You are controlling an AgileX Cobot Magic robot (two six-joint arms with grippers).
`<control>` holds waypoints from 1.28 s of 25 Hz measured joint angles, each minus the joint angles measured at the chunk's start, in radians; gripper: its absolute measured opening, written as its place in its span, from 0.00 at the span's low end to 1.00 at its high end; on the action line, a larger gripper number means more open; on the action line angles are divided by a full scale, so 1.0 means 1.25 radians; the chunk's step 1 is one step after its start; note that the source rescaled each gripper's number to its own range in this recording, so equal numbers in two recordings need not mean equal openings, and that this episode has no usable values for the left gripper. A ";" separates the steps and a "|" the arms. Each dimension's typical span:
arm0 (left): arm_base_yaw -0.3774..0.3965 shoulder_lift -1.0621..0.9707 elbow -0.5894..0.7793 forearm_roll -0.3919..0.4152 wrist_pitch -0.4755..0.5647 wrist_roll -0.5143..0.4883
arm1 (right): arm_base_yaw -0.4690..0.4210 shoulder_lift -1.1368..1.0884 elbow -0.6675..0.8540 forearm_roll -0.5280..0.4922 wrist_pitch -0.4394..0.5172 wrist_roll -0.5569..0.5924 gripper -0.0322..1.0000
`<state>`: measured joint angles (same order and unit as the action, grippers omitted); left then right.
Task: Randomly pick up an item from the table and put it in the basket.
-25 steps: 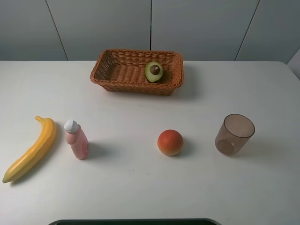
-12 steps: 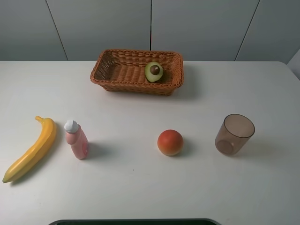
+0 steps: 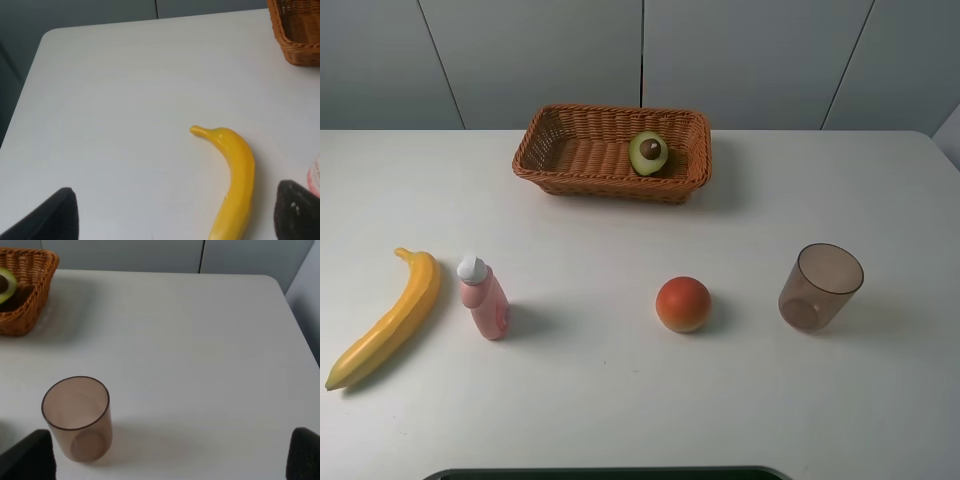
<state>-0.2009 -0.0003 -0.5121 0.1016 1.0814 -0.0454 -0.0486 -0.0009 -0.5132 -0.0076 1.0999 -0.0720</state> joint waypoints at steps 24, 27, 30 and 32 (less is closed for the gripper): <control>0.000 0.000 0.000 0.000 0.000 0.000 | 0.000 0.000 0.000 0.000 0.000 -0.002 1.00; 0.000 0.000 0.000 0.000 0.000 0.000 | 0.000 0.000 0.000 0.000 0.000 0.000 1.00; 0.000 0.000 0.000 0.000 0.000 0.000 | 0.000 0.000 0.000 0.000 0.000 0.000 1.00; 0.000 0.000 0.000 0.000 0.000 0.000 | 0.000 0.000 0.000 0.000 0.000 0.000 1.00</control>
<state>-0.2009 -0.0003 -0.5121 0.1016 1.0814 -0.0454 -0.0486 -0.0009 -0.5132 -0.0076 1.0999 -0.0723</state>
